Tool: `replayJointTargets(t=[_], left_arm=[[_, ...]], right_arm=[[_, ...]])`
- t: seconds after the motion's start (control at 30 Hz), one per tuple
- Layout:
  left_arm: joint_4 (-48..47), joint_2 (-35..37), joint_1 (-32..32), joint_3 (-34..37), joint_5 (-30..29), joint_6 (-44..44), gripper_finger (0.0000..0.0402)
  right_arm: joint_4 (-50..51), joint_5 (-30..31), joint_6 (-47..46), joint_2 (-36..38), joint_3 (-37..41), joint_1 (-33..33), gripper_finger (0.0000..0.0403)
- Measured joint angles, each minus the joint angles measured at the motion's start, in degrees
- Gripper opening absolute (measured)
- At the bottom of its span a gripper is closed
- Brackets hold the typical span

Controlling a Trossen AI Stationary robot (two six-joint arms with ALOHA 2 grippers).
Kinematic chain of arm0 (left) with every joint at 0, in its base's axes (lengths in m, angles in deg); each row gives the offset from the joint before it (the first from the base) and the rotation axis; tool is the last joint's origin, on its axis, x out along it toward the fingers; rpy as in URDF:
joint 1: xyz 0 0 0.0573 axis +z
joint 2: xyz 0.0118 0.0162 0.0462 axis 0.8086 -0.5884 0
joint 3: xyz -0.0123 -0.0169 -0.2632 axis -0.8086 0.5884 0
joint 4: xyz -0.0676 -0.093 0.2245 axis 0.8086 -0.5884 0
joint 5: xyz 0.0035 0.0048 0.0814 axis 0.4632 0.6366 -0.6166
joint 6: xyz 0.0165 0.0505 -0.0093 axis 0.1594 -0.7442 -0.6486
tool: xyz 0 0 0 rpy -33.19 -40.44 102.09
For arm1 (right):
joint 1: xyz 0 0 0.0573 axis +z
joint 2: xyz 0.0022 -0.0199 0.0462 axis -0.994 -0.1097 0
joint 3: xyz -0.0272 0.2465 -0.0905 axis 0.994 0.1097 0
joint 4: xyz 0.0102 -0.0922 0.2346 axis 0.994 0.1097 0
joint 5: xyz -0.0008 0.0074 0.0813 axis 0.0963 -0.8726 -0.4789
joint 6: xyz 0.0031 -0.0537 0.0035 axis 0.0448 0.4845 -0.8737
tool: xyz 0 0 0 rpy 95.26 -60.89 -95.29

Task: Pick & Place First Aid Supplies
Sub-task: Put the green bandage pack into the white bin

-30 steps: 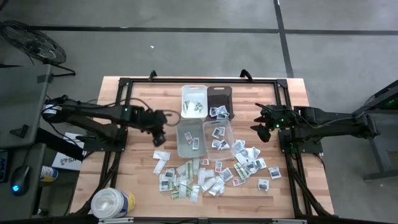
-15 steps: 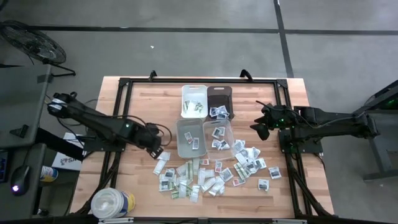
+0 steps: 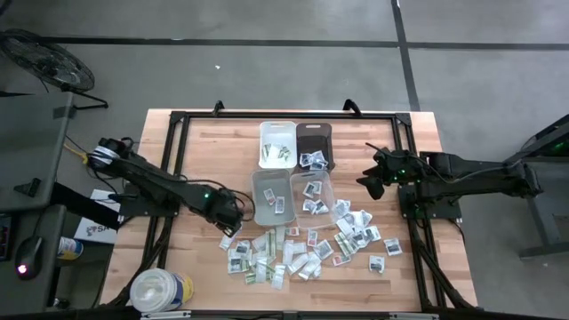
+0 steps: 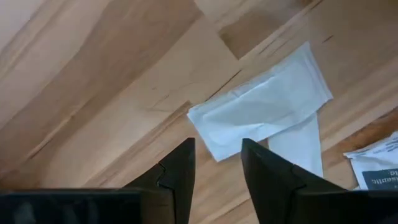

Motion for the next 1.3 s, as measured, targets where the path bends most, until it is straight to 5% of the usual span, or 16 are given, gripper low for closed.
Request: replayJointTargets(t=[1.0, 1.3], left_arm=[[8.6, -10.7, 0.1, 3.7, 9.4, -2.9, 0.0127], [8.0, -10.7, 0.1, 3.8, 10.3, -1.4, 0.005]], right_arm=[[-2.3, -2.9, 4.6, -5.6, 0.0, 0.0, 0.0222], [-2.4, -2.9, 6.2, -5.6, 0.0, 0.0, 0.0222]])
